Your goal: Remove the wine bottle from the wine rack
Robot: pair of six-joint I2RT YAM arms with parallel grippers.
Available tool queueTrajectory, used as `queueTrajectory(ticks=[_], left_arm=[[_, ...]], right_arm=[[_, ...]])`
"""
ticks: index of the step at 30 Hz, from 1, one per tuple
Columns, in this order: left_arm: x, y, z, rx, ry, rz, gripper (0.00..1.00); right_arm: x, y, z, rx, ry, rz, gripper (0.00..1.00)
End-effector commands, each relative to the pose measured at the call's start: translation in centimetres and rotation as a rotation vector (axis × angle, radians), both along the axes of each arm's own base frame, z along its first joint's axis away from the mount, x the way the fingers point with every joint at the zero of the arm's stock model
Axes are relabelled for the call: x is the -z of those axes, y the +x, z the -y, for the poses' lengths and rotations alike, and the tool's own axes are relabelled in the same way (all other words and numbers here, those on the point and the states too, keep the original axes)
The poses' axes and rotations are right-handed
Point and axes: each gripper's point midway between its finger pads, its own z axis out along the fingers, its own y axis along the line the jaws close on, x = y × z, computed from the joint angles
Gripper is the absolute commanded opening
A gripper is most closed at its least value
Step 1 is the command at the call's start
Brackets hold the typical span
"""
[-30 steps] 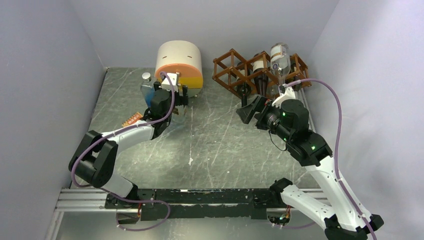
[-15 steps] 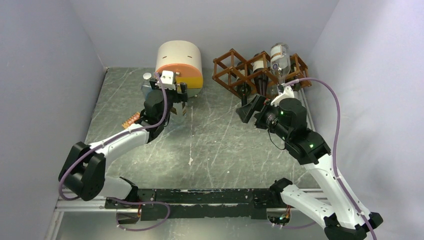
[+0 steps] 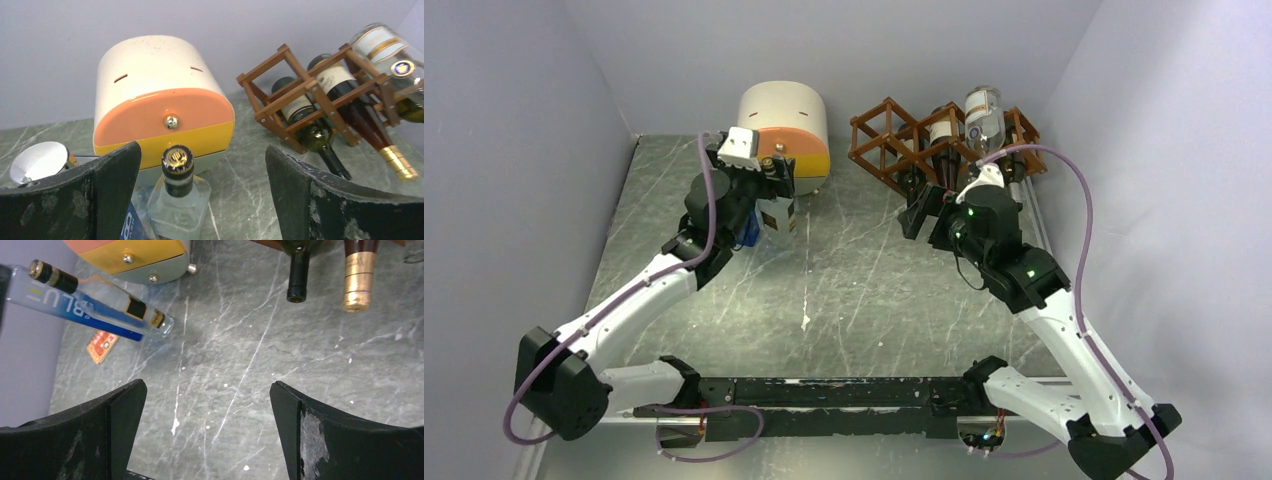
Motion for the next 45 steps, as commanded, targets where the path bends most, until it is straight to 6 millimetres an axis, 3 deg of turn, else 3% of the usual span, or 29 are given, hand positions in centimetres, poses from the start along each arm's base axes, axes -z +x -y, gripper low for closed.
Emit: queueTrajectory(ticks=[1,7,13,20,27,33,39,45], left_arm=[[-2.7,-2.2,0.4,0.076,-0.041,0.022,0.98],[-5.4,-4.9,-0.1,0.136,-0.068,0.118,0.99],[-5.6,-6.2,1.4,0.226,-0.048,0.128,0.98],[-5.2,-7.8,4.7,0.362,-0.018,0.112,0.97],[-5.3,-8.3,4.8,0.355,0.022,0.134,0.98],[-4.7,-8.2,5.4,0.373,0.048,0.132,0.96],[-3.8,-8.0,6.0,0.39,0.062,0.113,0.96],[-3.0,-7.8,6.4,0.398,0.076,0.102,0.96]], right_arm=[[-1.0,1.3,1.1,0.052,-0.073,0.045,1.0],[-0.6,3.3,2.0,0.117,-0.156,0.069,1.0],[-0.5,6.1,4.2,0.209,-0.253,0.074,1.0],[-1.3,10.2,9.0,0.267,-0.195,0.067,1.0],[-0.7,13.7,13.9,0.334,-0.135,0.017,1.0],[0.5,14.9,17.9,0.409,-0.095,0.012,1.0],[2.5,16.3,19.1,0.377,0.032,0.013,1.0],[4.4,18.2,18.9,0.303,0.129,0.013,0.95]])
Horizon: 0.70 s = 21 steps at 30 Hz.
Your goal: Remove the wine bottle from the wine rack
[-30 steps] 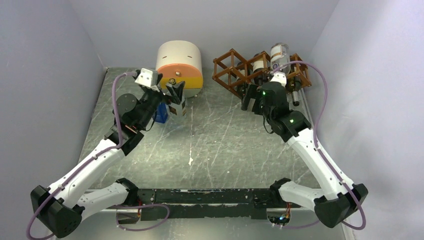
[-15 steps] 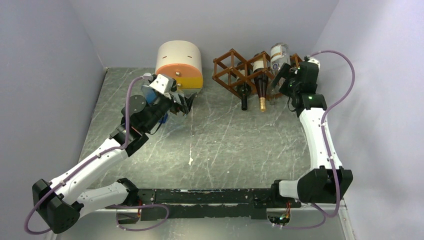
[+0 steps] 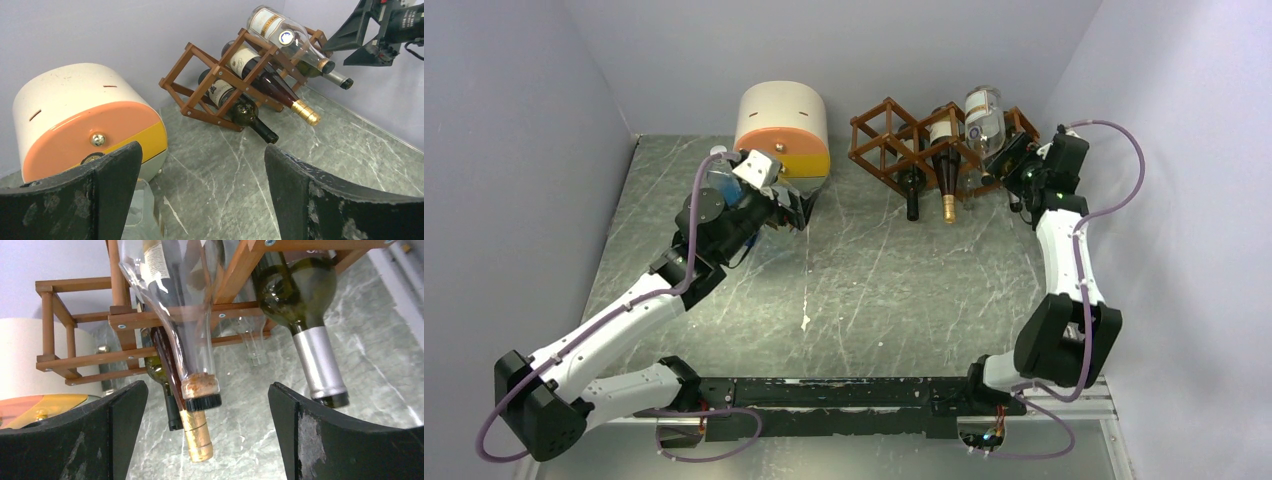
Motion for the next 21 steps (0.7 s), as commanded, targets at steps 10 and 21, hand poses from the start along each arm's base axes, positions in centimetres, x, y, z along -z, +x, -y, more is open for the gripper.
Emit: queueTrajectory(ticks=[10,21], left_arm=[[1.0,0.2,1.1,0.037,0.047,0.008,0.96],[1.6,0.3,1.5,0.053,0.071,0.004,0.95]], right_arm=[[2.1,4.5,-1.6,-0.174,0.129,0.082,0.85],[3.3,5.9,-2.1,-0.284,0.185,0.121,0.6]])
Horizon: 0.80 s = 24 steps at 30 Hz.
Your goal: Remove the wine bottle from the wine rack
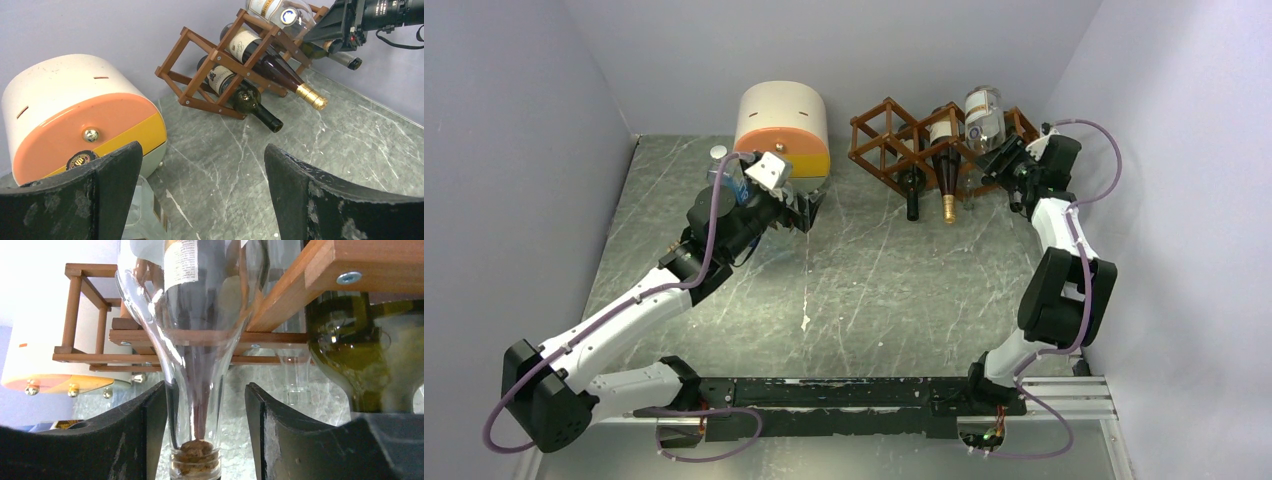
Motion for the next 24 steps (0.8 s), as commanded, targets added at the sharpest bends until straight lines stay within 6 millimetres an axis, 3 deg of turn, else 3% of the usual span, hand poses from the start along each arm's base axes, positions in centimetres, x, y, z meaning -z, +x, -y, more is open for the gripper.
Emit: queueTrajectory(ticks=[1,6,13,24], left_arm=[[-0.3,-0.4,0.6,0.033,0.007,0.024,0.95],[-0.1,-0.2,0.6,0.032,0.017,0.021,0.95],[0.1,-0.2,0.6,0.029,0.023,0.022,0.95],[0.3,-0.1,0.8,0.037,0.026,0.017,0.95]], right_arm=[[-0.8,0.9,0.0,-0.052,0.028,0.064,0.59],[-0.6,1.2,-0.4,-0.082,0.054,0.064,0.55],[-1.1,1.1,-1.1,-0.106,0.113,0.098,0.41],[-4.4,-0.6,-2.6,-0.129,0.236,0.211,0.15]])
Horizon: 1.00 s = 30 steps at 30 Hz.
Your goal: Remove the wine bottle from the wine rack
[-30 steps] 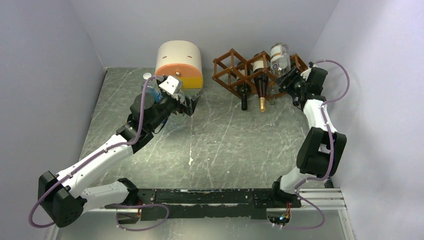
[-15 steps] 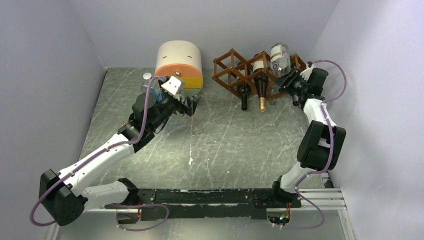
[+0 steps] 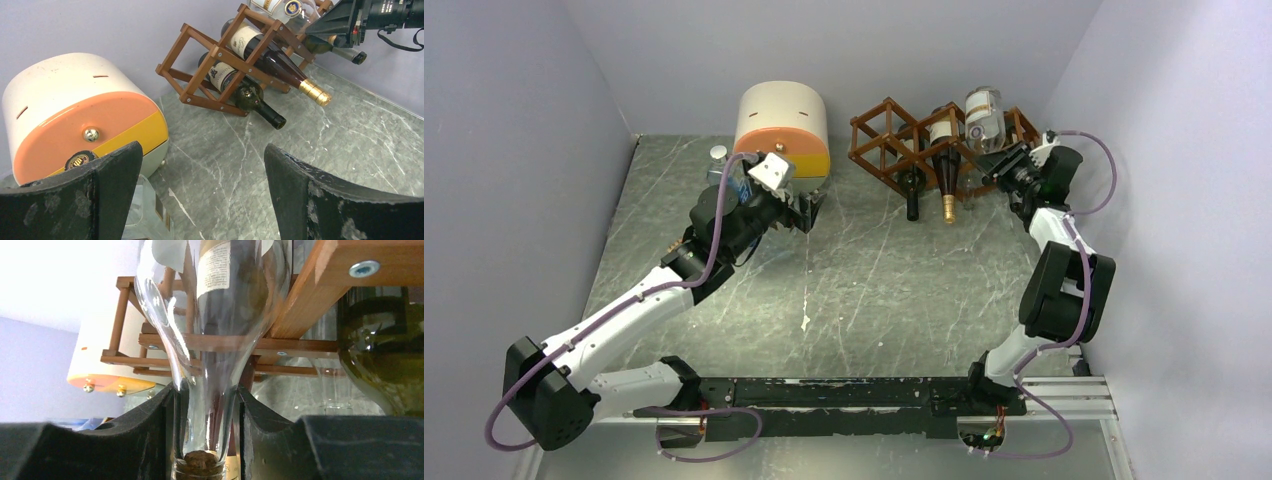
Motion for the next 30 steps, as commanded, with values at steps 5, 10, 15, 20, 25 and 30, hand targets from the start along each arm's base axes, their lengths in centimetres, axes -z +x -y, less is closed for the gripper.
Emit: queueTrajectory(ticks=[5,10,15,20,25,30], left_arm=[[-0.2,-0.4,0.6,0.036,0.002,0.014,0.95],[-0.2,-0.4,0.8,0.042,0.0,0.012,0.95],[-0.2,-0.4,0.8,0.041,0.002,0.011,0.95],[-0.2,-0.4,0.9,0.046,0.0,0.01,0.95],[-0.2,-0.4,1.0,0.052,0.0,0.007,0.95],[-0.2,-0.4,1.0,0.053,0.001,0.007,0.95]], right_arm=[[-5.8,-2.1,-1.9,-0.052,0.091,0.175,0.0],[-6.8,-2.3,-1.6,-0.021,0.095,0.202,0.0],[-7.5,-3.2,-2.3,-0.041,0.13,0.242,0.0],[-9.3,-4.0,-2.4,-0.038,0.124,0.299,0.0],[-10.8,-4.5,-2.5,-0.033,0.1,0.341,0.0],[-11.3,-5.2,-2.8,-0.041,0.106,0.353,0.0]])
